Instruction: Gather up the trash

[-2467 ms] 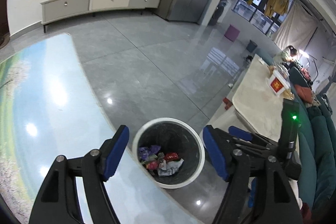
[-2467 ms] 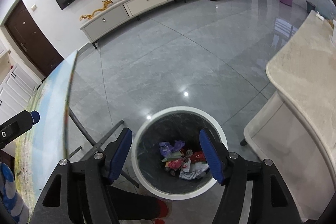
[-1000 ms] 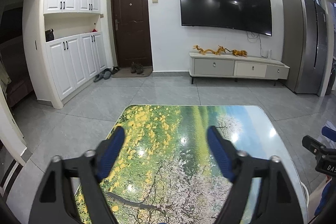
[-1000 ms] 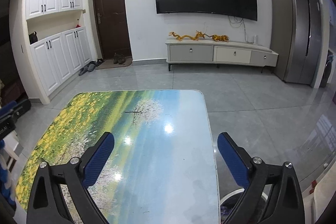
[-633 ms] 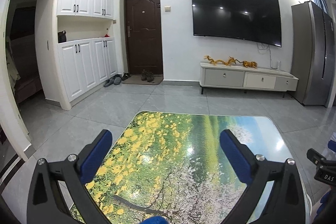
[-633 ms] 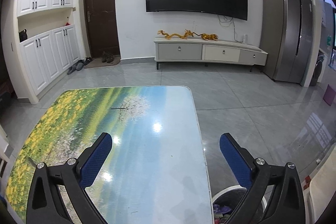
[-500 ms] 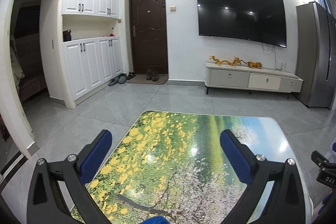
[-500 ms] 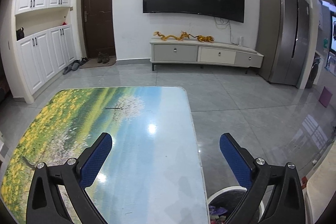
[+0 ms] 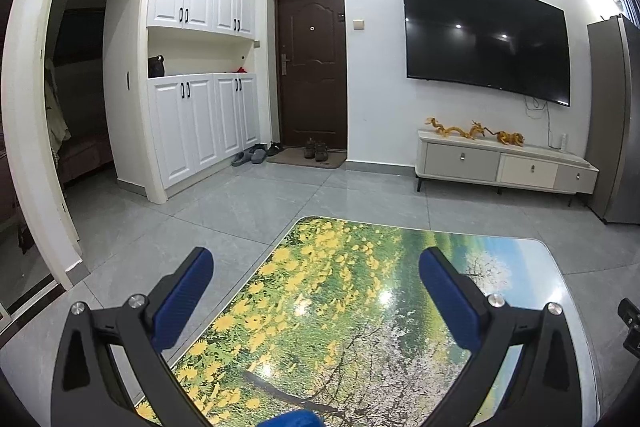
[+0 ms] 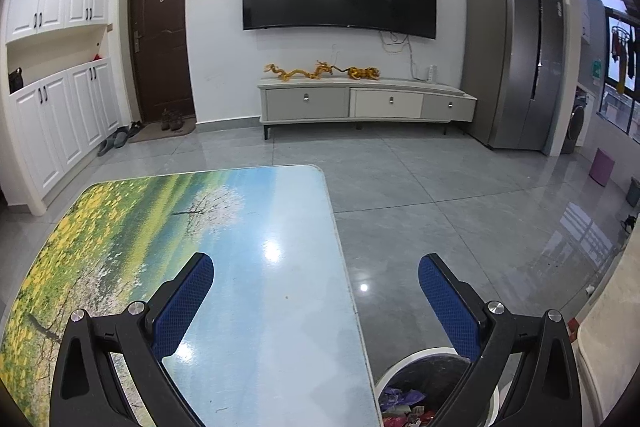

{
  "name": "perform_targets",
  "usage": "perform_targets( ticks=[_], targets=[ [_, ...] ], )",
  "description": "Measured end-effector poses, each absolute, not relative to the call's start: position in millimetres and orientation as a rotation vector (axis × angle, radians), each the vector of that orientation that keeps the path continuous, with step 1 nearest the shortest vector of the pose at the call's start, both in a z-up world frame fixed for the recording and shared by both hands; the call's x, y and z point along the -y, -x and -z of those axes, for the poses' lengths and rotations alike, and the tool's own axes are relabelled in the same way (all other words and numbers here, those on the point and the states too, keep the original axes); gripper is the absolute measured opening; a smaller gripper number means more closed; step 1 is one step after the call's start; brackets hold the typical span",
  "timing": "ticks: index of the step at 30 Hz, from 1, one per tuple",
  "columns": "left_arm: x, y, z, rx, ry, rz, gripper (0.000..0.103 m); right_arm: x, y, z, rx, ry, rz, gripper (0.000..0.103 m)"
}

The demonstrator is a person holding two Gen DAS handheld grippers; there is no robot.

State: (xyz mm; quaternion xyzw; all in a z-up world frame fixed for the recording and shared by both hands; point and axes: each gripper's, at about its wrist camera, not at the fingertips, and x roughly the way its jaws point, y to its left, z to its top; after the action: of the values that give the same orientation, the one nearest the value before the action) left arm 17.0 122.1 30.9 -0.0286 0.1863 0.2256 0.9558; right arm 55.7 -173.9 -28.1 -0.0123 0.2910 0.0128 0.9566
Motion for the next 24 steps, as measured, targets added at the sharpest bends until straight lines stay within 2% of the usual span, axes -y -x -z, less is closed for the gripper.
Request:
perform_targets(
  ticks=[24],
  targets=[
    [-124, -15, -27, -0.385, 0.061, -0.486, 0.103, 192, -49, 36, -0.581, -0.010, 0.048, 0.103]
  ],
)
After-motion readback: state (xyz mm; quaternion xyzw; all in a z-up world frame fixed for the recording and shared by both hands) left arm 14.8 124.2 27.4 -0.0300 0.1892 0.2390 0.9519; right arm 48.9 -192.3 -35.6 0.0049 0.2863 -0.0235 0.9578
